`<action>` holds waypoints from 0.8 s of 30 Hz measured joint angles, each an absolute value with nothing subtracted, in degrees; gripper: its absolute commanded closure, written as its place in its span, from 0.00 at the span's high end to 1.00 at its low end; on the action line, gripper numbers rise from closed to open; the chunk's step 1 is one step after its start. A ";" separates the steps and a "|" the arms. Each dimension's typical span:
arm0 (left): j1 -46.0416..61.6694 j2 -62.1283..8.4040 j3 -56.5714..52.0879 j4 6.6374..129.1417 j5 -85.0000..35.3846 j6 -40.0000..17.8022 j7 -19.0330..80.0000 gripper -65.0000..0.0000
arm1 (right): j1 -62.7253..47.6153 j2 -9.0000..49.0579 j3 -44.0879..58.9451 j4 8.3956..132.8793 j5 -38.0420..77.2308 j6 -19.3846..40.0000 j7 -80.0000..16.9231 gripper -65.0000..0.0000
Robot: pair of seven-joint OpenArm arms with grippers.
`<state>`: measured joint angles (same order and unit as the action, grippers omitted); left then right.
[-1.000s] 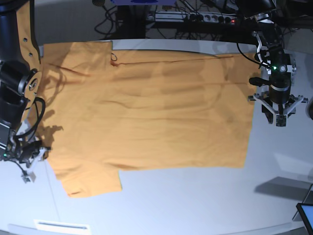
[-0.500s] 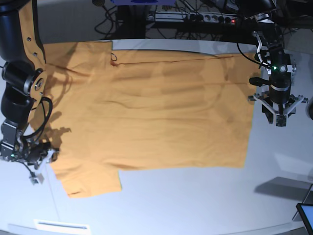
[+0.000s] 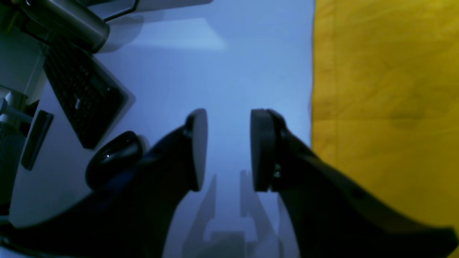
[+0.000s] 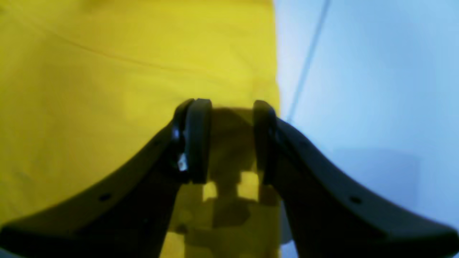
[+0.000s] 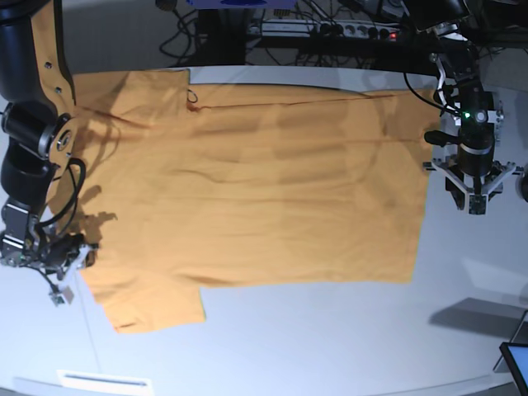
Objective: Fold the T-shirt properly
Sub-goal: 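Move the right gripper along the shirt's side toward the hem, then lower the right gripper and pinch the shirt's side edge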
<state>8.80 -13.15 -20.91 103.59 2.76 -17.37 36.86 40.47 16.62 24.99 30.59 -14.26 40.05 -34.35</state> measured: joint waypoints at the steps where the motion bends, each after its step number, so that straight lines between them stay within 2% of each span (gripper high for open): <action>1: 8.80 -13.15 -20.91 103.59 2.76 -17.37 36.86 0.32 | 40.49 16.62 24.99 30.85 -15.33 40.05 -34.50 0.30; 24: 8.93 -13.19 -20.91 103.59 2.76 -17.37 36.88 0.32 | 43.13 19.07 24.84 31.35 -15.86 39.97 -35.11 0.30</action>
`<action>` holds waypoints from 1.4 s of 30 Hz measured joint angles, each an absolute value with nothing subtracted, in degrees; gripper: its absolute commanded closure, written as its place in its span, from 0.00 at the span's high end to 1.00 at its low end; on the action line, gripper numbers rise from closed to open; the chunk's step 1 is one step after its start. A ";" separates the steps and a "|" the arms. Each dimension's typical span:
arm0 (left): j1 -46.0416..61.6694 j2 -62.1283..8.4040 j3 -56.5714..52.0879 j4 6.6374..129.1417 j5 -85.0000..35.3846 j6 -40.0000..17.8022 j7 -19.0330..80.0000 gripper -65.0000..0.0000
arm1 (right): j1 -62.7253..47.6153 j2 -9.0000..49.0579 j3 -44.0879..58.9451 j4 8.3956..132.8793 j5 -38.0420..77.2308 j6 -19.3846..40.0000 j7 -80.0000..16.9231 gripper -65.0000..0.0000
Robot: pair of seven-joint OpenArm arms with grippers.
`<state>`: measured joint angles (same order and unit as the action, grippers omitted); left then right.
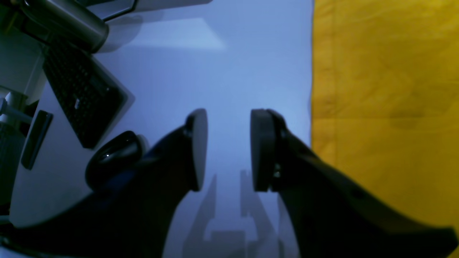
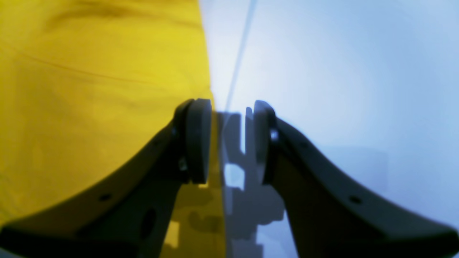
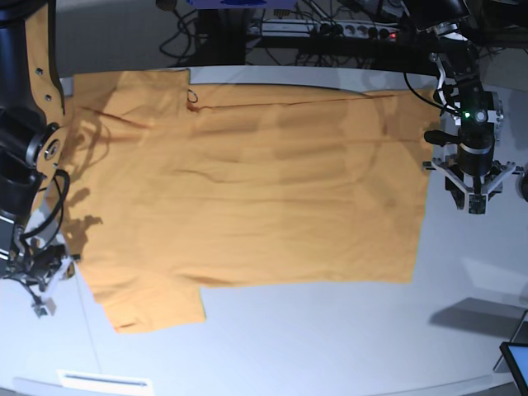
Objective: Fold the T-shirt properly
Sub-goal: 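Lower the right gripper and pinch the shirt's side edge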
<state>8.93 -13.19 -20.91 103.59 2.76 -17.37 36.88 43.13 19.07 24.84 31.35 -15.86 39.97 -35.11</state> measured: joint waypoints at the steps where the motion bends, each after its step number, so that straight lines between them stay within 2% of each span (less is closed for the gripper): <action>1: 8.95 -13.19 -20.91 103.59 2.76 -17.34 36.88 0.32 | 43.11 19.03 24.84 31.33 -15.84 39.97 -34.81 0.30; 13: 9.10 -13.21 -20.91 103.59 2.76 -17.37 36.88 0.32 | 42.98 18.98 24.84 24.12 -15.94 39.92 -29.17 0.31; 42: 9.23 -13.37 -20.91 103.59 2.76 -17.37 36.88 0.32 | 42.89 18.48 24.91 23.22 -15.35 39.59 -28.32 0.30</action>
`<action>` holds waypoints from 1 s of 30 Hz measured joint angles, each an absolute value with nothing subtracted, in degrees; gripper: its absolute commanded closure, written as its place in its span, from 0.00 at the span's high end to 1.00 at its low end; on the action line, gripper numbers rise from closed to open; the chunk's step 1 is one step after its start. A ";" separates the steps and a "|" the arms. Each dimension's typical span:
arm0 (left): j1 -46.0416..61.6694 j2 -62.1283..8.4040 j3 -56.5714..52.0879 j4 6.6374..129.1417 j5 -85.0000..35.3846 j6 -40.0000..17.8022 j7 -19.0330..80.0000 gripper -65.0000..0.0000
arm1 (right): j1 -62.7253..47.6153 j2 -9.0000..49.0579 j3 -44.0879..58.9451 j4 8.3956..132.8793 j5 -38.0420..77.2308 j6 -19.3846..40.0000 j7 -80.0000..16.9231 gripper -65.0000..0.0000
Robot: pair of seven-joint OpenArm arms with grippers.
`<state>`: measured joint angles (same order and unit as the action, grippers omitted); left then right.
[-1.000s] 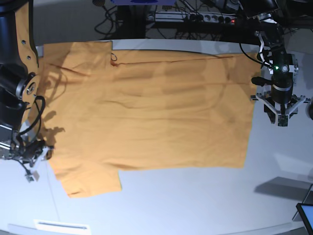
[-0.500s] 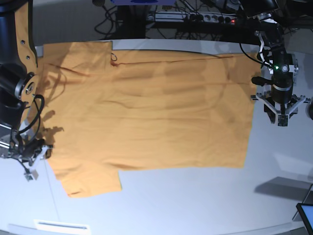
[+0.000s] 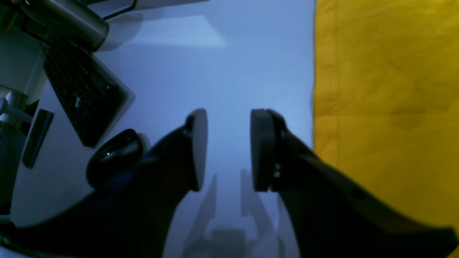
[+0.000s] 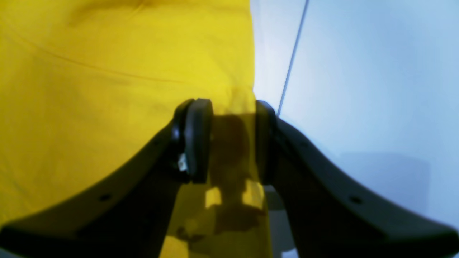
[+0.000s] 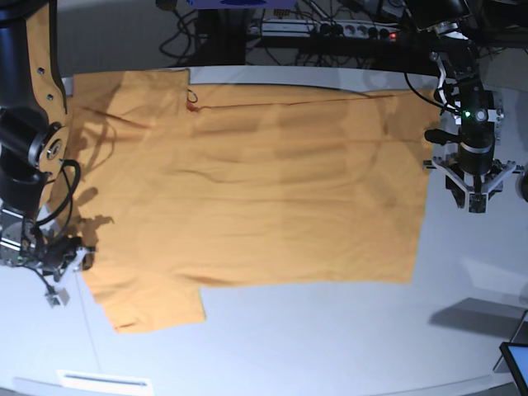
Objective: Fold the T-shirt properly
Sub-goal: 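Lower the right gripper and pinch the shirt's side edge, then move the left gripper down the shirt's side and pinch the edge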
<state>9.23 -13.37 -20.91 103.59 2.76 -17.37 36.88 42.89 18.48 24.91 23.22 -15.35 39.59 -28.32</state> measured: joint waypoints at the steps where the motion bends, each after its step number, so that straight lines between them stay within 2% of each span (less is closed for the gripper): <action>1: 9.23 -13.37 -20.91 103.59 2.76 -17.37 36.88 0.32 | 42.89 18.48 24.91 23.22 -15.35 39.59 -28.32 0.30; 3: 9.21 -13.37 -20.91 103.59 2.76 -17.34 36.88 0.32 | 42.89 18.48 24.91 23.22 -15.35 39.59 -28.32 0.27; 4: 9.13 -13.37 -20.91 103.59 2.76 -17.37 36.88 0.32 | 42.89 18.48 24.88 23.22 -15.35 39.59 -28.34 0.21; 6: 8.91 -13.37 -20.91 103.59 2.76 -17.37 36.88 0.32 | 42.89 18.50 24.88 23.22 -15.35 39.59 -28.36 0.04; 7: 8.82 -13.37 -20.91 103.59 2.76 -17.34 36.86 0.32 | 42.87 18.50 24.88 23.22 -15.33 39.59 -28.42 0.00; 14: 7.51 -13.34 -20.91 102.78 2.63 -17.37 36.88 0.32 | 42.87 18.46 24.88 23.20 -15.35 39.59 -28.47 0.00; 24: -1.67 -13.45 -21.08 87.88 2.15 -17.37 37.52 0.33 | 42.87 18.37 24.91 23.18 -15.25 39.64 -28.49 0.00; 28: -6.63 -14.17 -21.15 82.41 2.17 -18.31 36.93 0.48 | 42.83 18.35 24.91 23.18 -15.14 39.62 -28.51 0.00; 30: -8.80 -14.28 -21.39 79.35 1.41 -22.55 37.32 0.51 | 42.83 18.39 24.91 23.18 -15.16 39.64 -28.47 0.00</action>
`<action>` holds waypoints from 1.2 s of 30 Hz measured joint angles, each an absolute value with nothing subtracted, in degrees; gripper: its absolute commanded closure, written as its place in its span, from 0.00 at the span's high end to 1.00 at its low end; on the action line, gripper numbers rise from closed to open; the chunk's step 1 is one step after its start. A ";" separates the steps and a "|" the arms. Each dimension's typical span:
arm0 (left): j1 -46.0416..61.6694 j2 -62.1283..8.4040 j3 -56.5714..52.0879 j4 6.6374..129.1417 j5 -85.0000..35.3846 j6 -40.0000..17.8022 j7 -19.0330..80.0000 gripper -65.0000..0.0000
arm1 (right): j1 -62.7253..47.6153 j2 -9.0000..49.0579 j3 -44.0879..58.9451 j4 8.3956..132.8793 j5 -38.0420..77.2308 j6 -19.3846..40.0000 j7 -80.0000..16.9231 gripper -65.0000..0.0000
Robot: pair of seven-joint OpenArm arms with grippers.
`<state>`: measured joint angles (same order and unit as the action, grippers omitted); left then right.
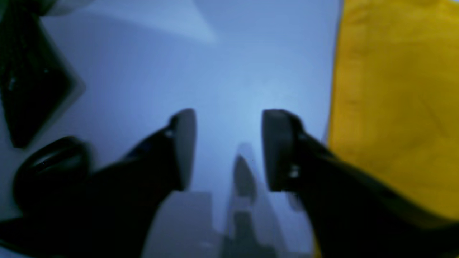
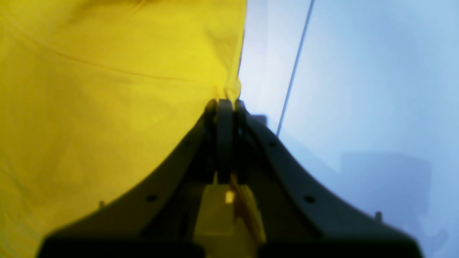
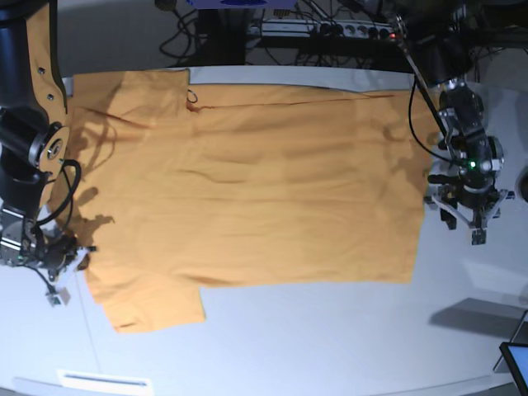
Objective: Fold the T-shirt properly
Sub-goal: 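Move the left gripper down the shirt's side and pinch the edge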
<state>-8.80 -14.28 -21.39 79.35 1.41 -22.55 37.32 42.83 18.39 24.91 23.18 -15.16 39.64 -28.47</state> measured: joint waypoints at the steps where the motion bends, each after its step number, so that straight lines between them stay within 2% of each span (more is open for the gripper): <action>1: -9.89 -14.50 -21.45 77.76 -0.01 -24.36 37.87 0.52 | 42.83 18.33 24.91 23.18 -15.14 39.62 -28.49 0.00; 5: -13.54 -15.66 -25.71 73.12 -7.18 -26.06 42.30 0.52 | 42.72 18.39 24.91 23.18 -14.96 39.66 -28.34 0.00; 12: -18.17 -23.20 -27.05 64.49 -17.26 -27.70 42.39 0.52 | 42.33 18.39 24.91 23.24 -14.92 39.64 -27.86 0.00; 15: -18.85 -23.77 -26.83 62.57 -18.26 -30.63 42.65 0.51 | 42.33 18.41 24.91 23.24 -14.87 39.66 -27.86 0.00; 31: -18.98 -23.86 -26.57 62.48 -17.91 -30.74 42.65 0.52 | 42.33 18.39 24.91 23.24 -14.90 39.66 -27.86 0.00; 36: -23.05 -24.38 -18.22 58.65 -17.87 -30.76 42.52 0.52 | 42.22 18.44 24.91 23.24 -14.90 39.66 -27.68 0.00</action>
<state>-23.05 -24.38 -18.22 58.65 -17.87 -30.76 42.52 42.22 18.44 24.91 23.24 -14.90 39.66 -27.68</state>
